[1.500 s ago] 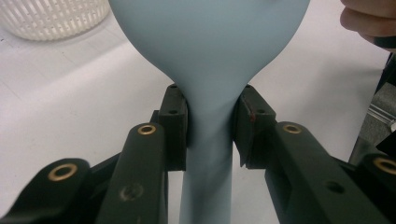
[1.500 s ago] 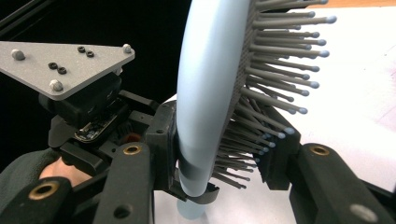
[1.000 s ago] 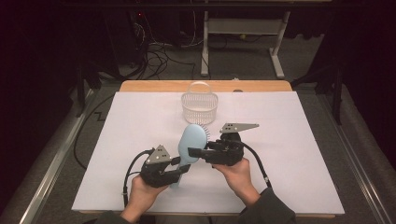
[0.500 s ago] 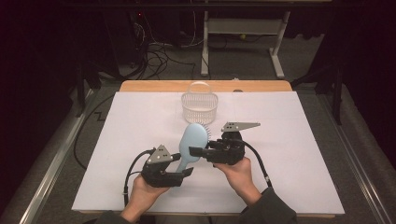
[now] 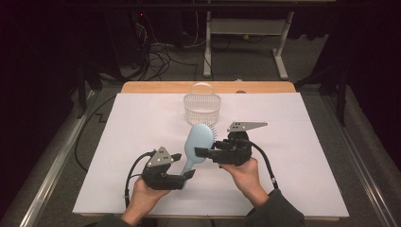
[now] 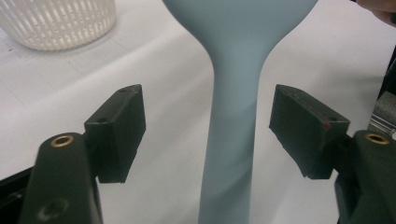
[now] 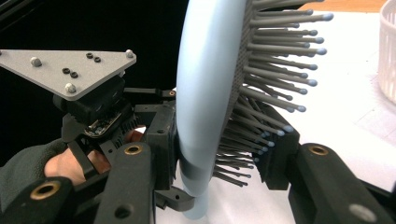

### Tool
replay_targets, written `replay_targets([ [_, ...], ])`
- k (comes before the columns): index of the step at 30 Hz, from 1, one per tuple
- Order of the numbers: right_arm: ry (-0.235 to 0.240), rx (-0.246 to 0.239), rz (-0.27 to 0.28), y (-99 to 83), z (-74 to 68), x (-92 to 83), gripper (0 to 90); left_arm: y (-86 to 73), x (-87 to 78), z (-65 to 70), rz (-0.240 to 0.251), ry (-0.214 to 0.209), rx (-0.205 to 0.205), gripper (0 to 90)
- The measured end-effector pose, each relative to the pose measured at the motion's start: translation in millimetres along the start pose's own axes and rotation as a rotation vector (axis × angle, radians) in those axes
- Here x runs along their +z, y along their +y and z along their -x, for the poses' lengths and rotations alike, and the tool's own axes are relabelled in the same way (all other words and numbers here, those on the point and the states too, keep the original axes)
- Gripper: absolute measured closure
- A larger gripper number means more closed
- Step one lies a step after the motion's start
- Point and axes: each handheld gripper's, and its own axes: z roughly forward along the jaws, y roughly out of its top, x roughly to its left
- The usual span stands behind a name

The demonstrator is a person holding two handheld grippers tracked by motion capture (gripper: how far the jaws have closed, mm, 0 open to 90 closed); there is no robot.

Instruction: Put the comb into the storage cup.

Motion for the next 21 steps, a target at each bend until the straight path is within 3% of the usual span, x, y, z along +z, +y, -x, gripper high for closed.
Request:
replay_targets([
  [21, -0.021, 0.006, -0.007, 3.0, 4.0, -10.2, 56.8, -3.5, -6.0, -5.5, 0.022, 0.011, -0.017, 26.3],
])
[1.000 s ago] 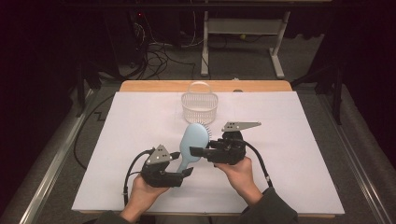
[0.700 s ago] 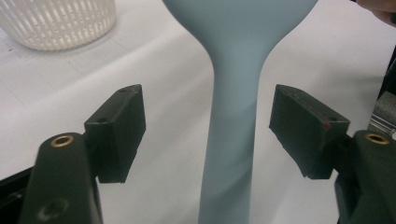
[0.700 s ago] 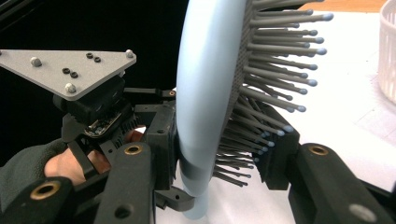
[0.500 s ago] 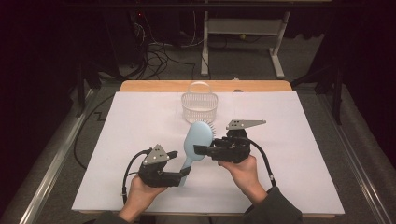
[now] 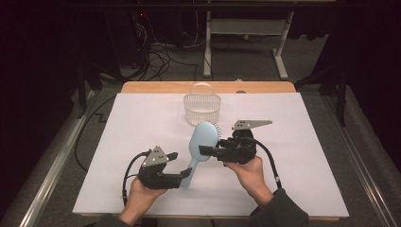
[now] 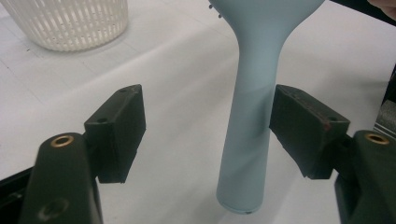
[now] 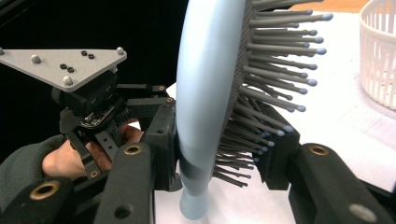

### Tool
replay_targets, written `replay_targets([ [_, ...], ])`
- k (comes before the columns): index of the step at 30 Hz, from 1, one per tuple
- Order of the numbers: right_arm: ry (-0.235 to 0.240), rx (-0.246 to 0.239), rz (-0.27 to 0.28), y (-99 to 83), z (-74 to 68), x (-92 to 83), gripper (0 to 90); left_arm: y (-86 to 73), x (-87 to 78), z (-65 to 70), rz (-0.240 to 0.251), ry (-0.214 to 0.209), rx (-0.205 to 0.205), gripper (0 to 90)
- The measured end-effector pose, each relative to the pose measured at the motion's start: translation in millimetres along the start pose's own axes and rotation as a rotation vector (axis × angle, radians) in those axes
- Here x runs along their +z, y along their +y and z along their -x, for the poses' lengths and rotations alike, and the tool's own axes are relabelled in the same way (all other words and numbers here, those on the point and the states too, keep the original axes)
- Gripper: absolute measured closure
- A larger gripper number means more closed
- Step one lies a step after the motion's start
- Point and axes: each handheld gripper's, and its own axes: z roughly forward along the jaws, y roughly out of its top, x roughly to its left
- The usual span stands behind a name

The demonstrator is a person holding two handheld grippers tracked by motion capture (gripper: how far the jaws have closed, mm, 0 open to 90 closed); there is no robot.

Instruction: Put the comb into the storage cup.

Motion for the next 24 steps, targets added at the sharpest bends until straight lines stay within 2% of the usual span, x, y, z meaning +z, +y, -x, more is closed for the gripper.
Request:
replay_targets([
  [9, -0.018, -0.004, -0.002, 2.7, 2.0, -10.0, 56.6, -3.7, -5.5, -4.7, 0.013, 0.005, -0.012, 26.3],
  [16, -0.026, -0.003, 0.006, 4.1, 3.9, -16.3, 56.6, -12.3, -17.8, -14.3, 0.034, 0.026, -0.050, 26.3],
  [24, -0.034, -0.004, 0.002, 4.6, 4.4, -16.6, 56.5, -19.0, -28.5, -21.4, 0.053, 0.052, -0.063, 26.3],
])
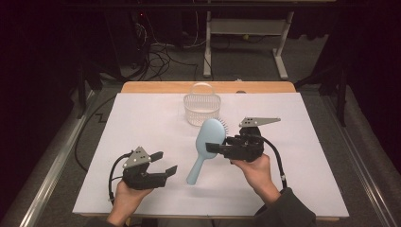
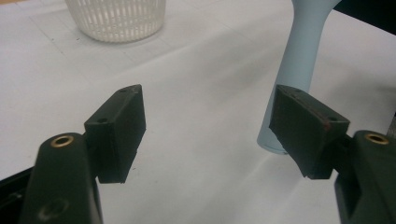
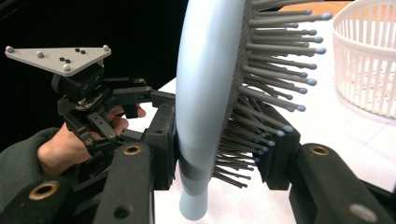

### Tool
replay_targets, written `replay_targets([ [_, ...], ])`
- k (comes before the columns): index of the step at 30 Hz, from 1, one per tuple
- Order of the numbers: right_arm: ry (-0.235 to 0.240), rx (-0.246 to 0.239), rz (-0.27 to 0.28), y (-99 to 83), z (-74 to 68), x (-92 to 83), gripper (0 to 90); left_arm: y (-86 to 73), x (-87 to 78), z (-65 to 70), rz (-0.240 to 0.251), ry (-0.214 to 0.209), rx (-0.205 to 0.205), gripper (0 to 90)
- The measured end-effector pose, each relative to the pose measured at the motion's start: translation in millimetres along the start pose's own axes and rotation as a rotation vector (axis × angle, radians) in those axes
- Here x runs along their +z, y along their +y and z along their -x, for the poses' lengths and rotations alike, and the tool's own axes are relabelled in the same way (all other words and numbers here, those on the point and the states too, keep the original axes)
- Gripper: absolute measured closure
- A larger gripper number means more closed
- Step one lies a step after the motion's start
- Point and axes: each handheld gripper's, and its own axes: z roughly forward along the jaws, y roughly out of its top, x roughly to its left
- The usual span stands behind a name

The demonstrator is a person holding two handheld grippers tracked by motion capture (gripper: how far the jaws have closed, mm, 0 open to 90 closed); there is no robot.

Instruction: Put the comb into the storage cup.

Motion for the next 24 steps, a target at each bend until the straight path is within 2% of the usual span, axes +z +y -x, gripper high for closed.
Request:
replay_targets([
  [13, -0.016, 0.003, 0.008, 3.0, 2.8, -8.3, 56.4, -9.2, -16.8, -14.9, 0.034, 0.058, -0.020, 26.3],
  [24, -0.055, 0.004, -0.001, 7.8, 8.7, -17.2, 56.2, -18.2, -29.7, -31.2, 0.065, 0.102, -0.061, 26.3],
])
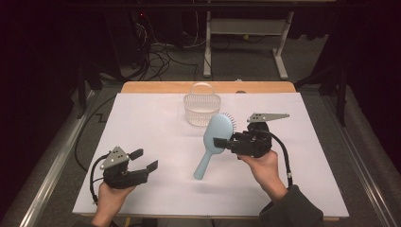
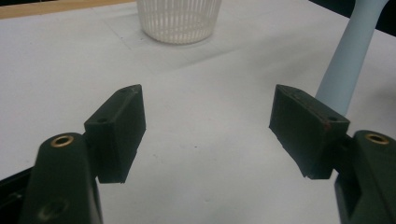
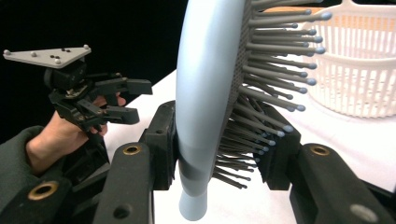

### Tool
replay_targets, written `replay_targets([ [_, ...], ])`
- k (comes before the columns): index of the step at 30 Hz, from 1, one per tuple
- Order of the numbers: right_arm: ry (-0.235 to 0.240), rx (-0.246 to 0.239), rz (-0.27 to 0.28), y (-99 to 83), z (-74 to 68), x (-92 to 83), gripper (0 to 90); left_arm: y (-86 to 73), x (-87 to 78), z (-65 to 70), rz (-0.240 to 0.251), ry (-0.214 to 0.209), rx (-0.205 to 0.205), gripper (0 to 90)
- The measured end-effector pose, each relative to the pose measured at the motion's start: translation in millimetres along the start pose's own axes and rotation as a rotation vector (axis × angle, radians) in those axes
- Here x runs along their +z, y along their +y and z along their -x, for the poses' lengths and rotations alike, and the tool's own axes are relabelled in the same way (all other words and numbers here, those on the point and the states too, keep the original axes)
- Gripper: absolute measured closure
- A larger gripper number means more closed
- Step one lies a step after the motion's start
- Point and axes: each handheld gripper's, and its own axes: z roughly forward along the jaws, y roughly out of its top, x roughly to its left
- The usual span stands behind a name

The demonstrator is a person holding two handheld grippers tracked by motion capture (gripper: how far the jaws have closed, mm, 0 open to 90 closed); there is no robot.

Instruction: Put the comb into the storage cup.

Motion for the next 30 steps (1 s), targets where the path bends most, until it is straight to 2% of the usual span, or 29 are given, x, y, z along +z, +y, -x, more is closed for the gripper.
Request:
replay_targets([
  [14, -0.046, -0.004, -0.002, 8.2, 7.6, -11.9, 56.0, -7.3, -5.6, -15.0, 0.017, 0.037, -0.031, 26.3],
  [20, -0.067, 0.000, -0.003, 9.8, 11.1, -15.6, 55.9, -9.8, -5.8, -19.6, 0.007, 0.053, -0.031, 26.3],
  [30, -0.084, 0.001, -0.003, 15.8, 14.8, -18.9, 55.9, -13.9, -7.5, -23.8, 0.016, 0.059, -0.045, 26.3],
])
